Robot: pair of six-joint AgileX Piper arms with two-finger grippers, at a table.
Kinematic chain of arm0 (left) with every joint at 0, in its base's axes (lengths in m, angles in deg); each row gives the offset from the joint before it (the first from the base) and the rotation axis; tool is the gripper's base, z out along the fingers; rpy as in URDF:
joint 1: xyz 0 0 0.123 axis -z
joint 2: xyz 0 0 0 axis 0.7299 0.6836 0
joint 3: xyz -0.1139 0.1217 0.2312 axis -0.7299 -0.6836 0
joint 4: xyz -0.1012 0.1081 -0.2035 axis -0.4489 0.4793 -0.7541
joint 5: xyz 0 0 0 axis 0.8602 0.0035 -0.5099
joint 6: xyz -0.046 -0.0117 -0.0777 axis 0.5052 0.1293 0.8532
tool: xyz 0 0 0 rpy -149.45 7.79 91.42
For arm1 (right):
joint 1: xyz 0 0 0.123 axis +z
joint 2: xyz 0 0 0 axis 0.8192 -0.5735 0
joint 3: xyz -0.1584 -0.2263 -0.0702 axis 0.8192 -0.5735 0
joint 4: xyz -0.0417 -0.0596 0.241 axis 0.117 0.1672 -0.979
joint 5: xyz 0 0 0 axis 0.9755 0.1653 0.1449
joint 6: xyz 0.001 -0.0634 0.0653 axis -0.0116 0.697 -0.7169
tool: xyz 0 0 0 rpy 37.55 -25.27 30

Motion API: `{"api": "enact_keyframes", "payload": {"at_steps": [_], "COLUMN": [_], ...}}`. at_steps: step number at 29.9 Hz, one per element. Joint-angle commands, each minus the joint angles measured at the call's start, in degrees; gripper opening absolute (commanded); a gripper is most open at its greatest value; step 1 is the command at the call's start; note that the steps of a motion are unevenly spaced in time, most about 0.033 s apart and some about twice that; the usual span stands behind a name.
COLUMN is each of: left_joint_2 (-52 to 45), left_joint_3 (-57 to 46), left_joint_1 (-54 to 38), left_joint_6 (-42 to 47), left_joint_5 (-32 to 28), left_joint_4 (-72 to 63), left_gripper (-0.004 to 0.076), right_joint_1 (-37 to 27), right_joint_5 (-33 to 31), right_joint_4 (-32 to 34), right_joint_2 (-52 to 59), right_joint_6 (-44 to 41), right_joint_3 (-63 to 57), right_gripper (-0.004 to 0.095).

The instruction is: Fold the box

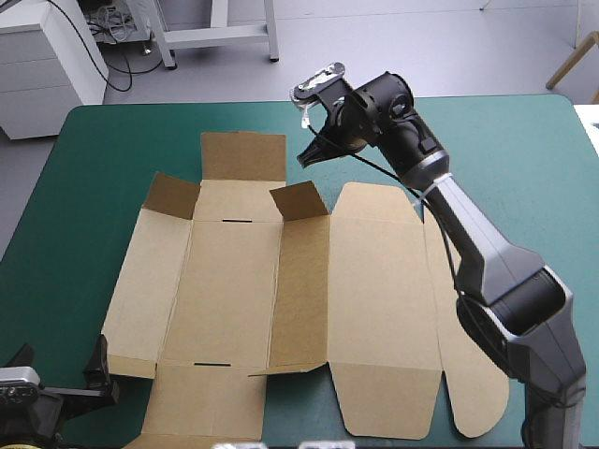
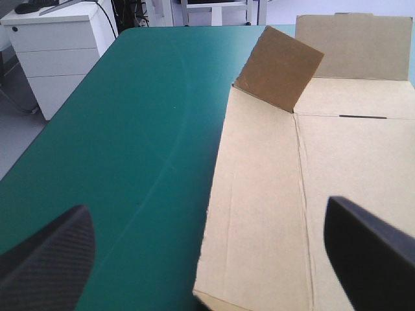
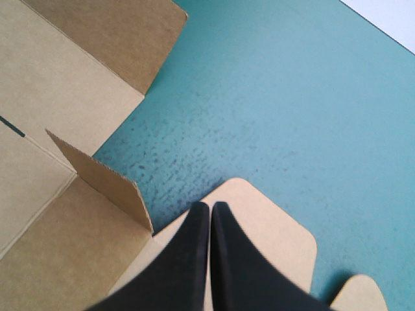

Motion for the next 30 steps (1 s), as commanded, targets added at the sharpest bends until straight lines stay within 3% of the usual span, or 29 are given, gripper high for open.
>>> {"api": "enact_keyframes", "payload": {"at_steps": [1,9,18,30], "left_joint_2": [-1.0,3.3,25.6,57.6], "left_joint_3": [1.2,2.8,17.6,42.3], "left_joint_1": [0.0,0.1,0.1,0.1], "left_joint_6": [0.8,0.3,-6.5,-10.0], "left_joint_5": [-4.3,-4.4,-5.2,15.9], "left_joint_4": [-2.6,-6.1,-6.9,-2.8], "left_gripper": [0.0692,0.0692,0.0693,0.0692], "right_joint_1": [-0.7,-3.3,-4.0,-4.0], "right_joint_5": [2.2,5.2,13.1,18.9], "right_joint_4": [2.9,3.0,2.6,0.5], "right_joint_2": [8.5,23.0,39.5,57.8], "right_joint_6": [-1.5,-3.9,-7.1,-8.8], "right_joint_3": [-4.6,-26.2,-47.4,-70.4], "right_gripper": [-0.0014,-0.0014,-0.0014,-0.0014]}}
